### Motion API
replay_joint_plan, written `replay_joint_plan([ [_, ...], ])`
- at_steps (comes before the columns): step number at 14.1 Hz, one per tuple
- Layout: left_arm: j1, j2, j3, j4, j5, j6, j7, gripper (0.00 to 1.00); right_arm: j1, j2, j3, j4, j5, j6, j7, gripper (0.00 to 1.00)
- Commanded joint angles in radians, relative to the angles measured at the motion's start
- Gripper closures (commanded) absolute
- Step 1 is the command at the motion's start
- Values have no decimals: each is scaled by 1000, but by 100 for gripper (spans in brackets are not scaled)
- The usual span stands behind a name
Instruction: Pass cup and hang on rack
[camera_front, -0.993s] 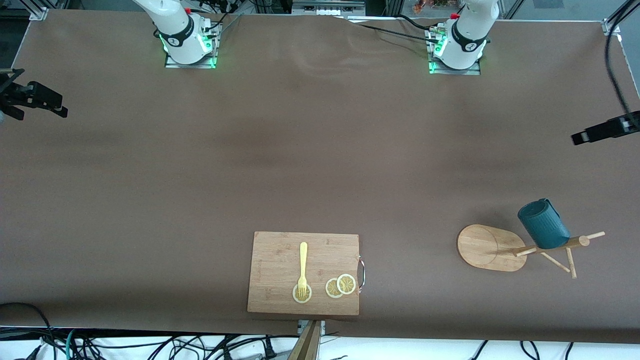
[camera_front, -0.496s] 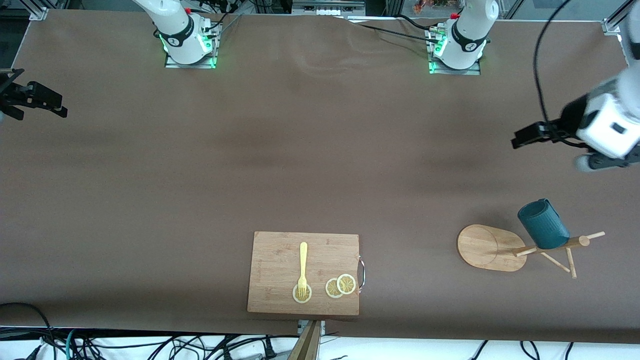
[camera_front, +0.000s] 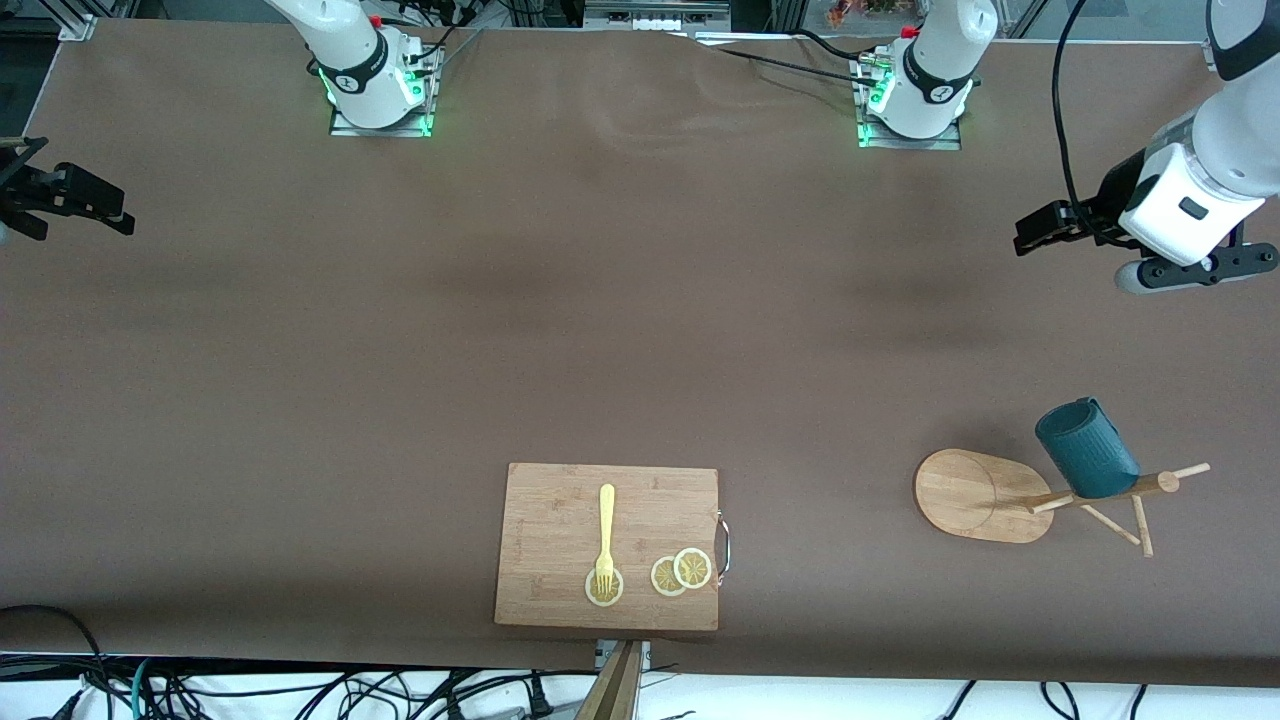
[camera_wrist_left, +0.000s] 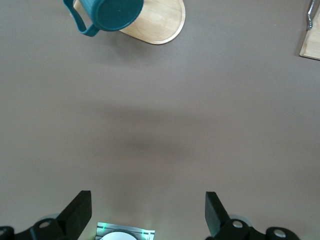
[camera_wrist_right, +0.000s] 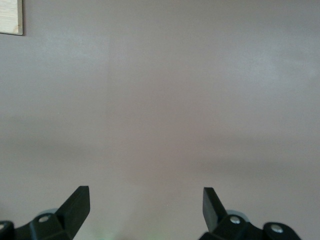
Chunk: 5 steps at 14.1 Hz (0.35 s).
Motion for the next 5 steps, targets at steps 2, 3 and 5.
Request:
replay_joint_plan([
  [2, -31, 25, 31, 39, 9, 38, 14, 0, 0, 5, -6, 21, -10, -28, -4, 0],
  [3, -31, 42, 34, 64, 9, 38, 14, 0, 0, 5, -7, 21, -10, -28, -4, 0],
  [5, -31, 42, 36, 70, 15, 37, 17, 0, 0, 5, -7, 21, -12, -28, -4, 0],
])
